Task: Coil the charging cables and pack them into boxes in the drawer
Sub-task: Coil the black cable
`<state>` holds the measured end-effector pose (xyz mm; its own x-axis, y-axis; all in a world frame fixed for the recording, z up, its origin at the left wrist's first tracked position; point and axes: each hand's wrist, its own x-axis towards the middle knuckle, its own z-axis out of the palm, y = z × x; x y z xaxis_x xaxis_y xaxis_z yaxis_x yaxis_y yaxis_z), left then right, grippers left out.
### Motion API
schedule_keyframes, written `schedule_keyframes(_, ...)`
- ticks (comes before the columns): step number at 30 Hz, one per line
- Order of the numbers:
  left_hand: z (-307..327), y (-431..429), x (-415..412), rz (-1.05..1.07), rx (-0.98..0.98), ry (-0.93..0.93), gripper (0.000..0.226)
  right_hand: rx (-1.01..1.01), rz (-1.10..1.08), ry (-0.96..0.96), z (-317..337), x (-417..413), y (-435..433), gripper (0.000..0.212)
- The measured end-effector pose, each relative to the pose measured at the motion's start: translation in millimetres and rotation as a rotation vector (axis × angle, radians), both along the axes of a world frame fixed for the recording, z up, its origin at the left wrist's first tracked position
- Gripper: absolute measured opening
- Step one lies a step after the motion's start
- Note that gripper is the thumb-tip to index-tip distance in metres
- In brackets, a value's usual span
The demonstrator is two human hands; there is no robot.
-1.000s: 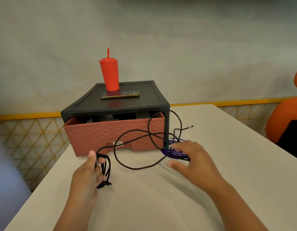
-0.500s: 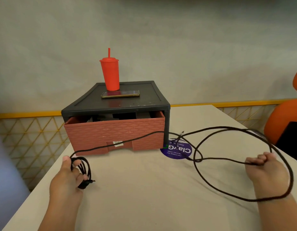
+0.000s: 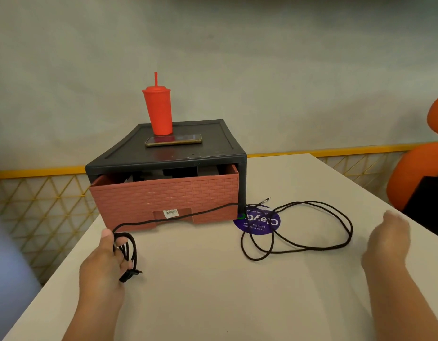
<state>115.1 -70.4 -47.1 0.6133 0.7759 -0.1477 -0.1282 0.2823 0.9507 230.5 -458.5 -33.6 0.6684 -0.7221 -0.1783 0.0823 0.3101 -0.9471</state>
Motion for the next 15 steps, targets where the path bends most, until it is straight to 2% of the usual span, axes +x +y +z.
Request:
schedule_keyframes(2,1,-1,1,-0.002,0.01,0.01,0.042,-0.397,-0.044,-0.118,10,-13,11,0.042)
schedule_keyframes(3,1,-1,1,-0.005,0.011,0.01,0.042,-0.553,0.019,-0.174,14,-18,21,0.034)
schedule_keyframes(6,1,-2,1,-0.015,0.015,0.008,0.043,-0.902,0.496,-0.17,10,-24,53,0.02)
schedule_keyframes(8,1,-3,1,-0.013,0.016,0.009,0.042,-1.201,0.89,-0.057,-2,-27,73,0.016)
schedule_keyframes(10,2,-3,1,-0.013,0.015,0.011,0.042,-1.463,1.119,0.08,-17,-26,87,0.006)
schedule_keyframes(12,3,-2,-1,-0.017,0.013,0.01,0.043,-1.547,1.165,0.195,-21,-25,91,0.011)
schedule_keyframes(13,3,-1,-1,-0.02,0.013,0.004,0.042,-1.603,1.112,0.241,-20,-23,88,0.012)
schedule_keyframes(15,4,0,-2,-0.033,0.015,-0.006,0.042,-1.773,0.821,0.314,-20,-15,76,0.009)
